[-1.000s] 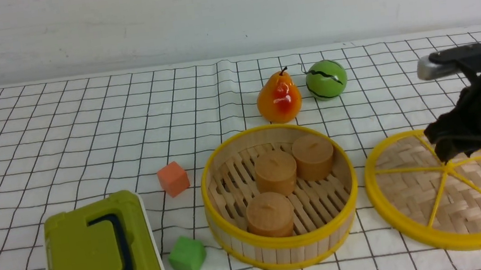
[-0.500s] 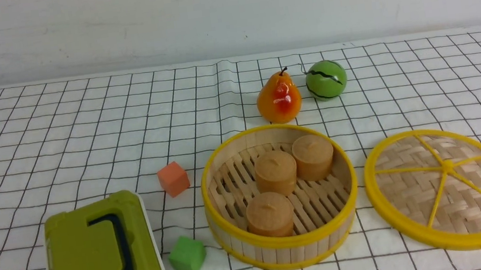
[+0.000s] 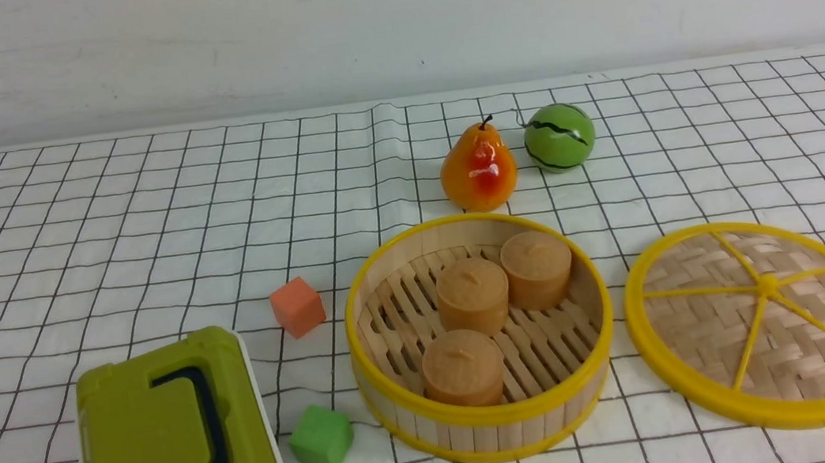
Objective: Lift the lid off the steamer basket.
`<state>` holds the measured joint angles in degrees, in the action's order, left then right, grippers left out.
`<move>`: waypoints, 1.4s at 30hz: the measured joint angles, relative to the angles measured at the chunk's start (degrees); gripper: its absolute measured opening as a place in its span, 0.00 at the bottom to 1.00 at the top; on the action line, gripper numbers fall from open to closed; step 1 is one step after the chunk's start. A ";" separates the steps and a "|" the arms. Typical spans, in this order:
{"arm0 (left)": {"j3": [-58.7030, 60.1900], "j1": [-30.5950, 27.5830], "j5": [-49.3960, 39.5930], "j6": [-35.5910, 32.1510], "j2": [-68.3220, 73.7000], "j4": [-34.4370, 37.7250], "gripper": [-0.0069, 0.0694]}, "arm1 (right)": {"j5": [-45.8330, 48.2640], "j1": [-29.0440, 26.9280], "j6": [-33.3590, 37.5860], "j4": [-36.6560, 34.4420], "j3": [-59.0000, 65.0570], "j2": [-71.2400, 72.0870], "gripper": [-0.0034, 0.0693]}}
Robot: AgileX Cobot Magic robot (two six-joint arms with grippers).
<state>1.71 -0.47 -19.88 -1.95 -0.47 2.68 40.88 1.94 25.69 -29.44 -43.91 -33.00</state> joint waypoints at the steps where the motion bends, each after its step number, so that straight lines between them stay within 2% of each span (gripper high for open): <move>1: 0.00 0.00 0.00 0.00 0.00 0.00 0.40 | 1.23 0.00 0.05 0.00 0.13 0.06 0.03; 6: 0.00 0.00 0.00 0.00 0.00 0.00 0.40 | 4.93 0.00 0.10 0.00 0.38 0.13 0.03; 13: 0.00 0.00 0.00 0.00 0.00 0.00 0.40 | 3.45 0.00 0.16 0.49 0.38 0.13 0.03; 18: 0.00 0.00 0.00 0.00 0.00 0.00 0.40 | -2.97 0.00 0.34 1.36 3.36 1.38 0.03; 20: 0.00 0.00 0.00 0.00 0.00 0.00 0.40 | -7.60 0.00 -0.29 4.08 7.71 4.17 0.03; 26: 0.00 0.00 0.00 0.00 0.00 0.00 0.41 | -19.66 0.00 -10.60 14.18 21.95 14.79 0.03; 30: 0.00 0.00 0.00 0.00 0.00 0.00 0.41 | -27.91 -0.06 -23.13 24.72 34.82 25.16 0.03; 34: 0.00 0.00 0.00 0.00 0.00 0.00 0.41 | -28.94 -0.10 -28.87 28.09 41.92 31.01 0.03; 42: 0.00 0.00 0.00 0.00 0.00 0.00 0.41 | -24.22 -1.90 -31.00 28.59 45.46 33.59 0.03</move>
<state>1.71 -0.47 -19.88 -1.95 -0.47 2.68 16.65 0.05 -5.31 -0.86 1.55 0.59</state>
